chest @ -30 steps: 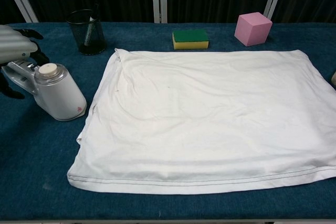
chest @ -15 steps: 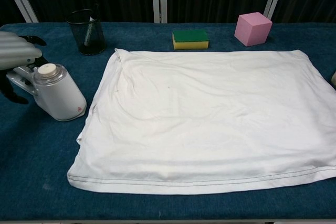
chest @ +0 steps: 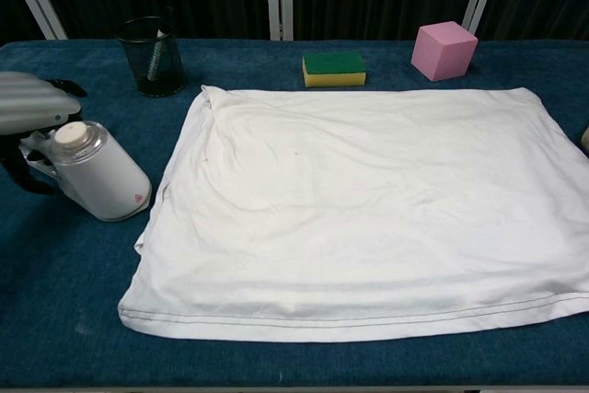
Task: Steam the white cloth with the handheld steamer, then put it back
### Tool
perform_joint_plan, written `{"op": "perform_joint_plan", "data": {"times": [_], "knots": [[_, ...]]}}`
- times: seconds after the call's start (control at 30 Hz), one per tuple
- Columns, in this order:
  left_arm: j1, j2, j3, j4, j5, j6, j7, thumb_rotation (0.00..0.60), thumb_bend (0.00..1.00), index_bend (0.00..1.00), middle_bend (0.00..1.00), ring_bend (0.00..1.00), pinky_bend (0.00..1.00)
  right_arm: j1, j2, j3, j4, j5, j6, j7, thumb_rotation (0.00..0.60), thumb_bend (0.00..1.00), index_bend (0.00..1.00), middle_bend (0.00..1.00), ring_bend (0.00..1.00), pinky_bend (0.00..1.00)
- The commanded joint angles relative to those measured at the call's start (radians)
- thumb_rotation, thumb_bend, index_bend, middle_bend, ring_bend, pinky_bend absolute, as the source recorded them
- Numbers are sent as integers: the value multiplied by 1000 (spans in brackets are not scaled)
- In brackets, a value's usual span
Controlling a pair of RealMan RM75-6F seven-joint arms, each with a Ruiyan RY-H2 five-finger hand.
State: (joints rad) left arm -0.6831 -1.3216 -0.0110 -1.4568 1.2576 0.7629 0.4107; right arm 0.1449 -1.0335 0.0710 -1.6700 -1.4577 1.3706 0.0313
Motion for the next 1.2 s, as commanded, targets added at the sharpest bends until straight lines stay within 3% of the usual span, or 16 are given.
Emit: {"op": "perform_joint_plan", "data": {"times": [0.03, 0.23, 0.4, 0.53, 0.77, 0.93, 1.2], "knots": [[-6, 6, 3, -12, -14, -15, -12, 600, 178, 691, 756, 641, 0, -1, 0, 0, 2, 0, 2, 4, 600, 24, 0, 34, 0, 36], [-11, 11, 8, -19, -21, -17, -23, 600, 293, 751, 823, 701, 15, -2, 2, 1, 3, -3, 7, 10, 600, 24, 0, 34, 0, 35], [-1, 17, 4, -25, 1, 23, -57, 600, 421, 773, 848, 740, 245, 0, 0, 0, 5, -5, 3, 14, 600, 24, 0, 34, 0, 36], [5, 30, 2, -31, 14, 35, -97, 600, 466, 786, 859, 752, 427, 4, 0, -2, 5, -12, -1, 16, 600, 24, 0, 34, 0, 35], [18, 62, -11, -48, 27, 62, -176, 600, 522, 800, 877, 769, 593, 24, 6, -16, 1, -40, -33, 9, 600, 25, 0, 34, 0, 39], [29, 92, -31, -69, 30, 77, -272, 600, 583, 824, 908, 810, 640, 42, 8, -23, -5, -52, -63, -5, 600, 24, 0, 34, 0, 63], [27, 153, -72, -144, 50, 89, -414, 600, 600, 829, 916, 816, 646, 70, -4, -39, -10, -69, -111, -22, 600, 25, 0, 34, 0, 119]]}}
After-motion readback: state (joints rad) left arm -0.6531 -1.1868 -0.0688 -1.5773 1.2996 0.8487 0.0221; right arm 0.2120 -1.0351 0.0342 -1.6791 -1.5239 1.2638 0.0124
